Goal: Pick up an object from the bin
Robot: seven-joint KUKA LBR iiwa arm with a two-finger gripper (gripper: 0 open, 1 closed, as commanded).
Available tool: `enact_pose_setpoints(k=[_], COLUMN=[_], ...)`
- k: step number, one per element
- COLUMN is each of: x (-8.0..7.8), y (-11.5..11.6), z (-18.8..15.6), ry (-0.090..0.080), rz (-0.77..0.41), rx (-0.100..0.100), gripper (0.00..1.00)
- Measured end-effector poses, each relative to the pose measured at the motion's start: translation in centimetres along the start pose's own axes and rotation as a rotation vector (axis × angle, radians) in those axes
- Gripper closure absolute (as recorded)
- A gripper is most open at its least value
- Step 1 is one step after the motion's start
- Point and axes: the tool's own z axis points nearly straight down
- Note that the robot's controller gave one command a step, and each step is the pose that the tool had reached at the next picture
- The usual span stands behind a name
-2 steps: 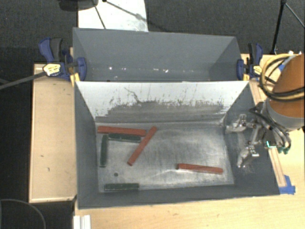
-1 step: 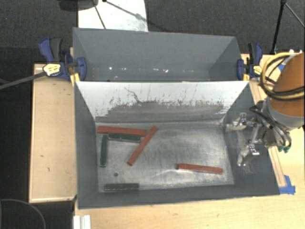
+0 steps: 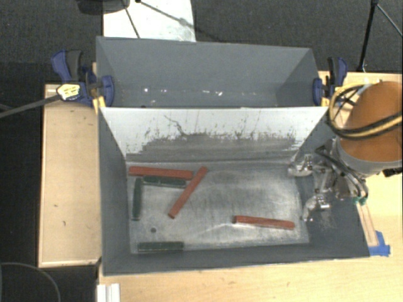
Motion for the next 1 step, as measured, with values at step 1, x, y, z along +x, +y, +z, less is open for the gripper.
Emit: enact_pose_setpoints(k=[1], x=[-0.05], y=[2.17], z=[10.50], ry=[0.001], rz=[-0.037], rx=[-0.001], gripper=[1.00])
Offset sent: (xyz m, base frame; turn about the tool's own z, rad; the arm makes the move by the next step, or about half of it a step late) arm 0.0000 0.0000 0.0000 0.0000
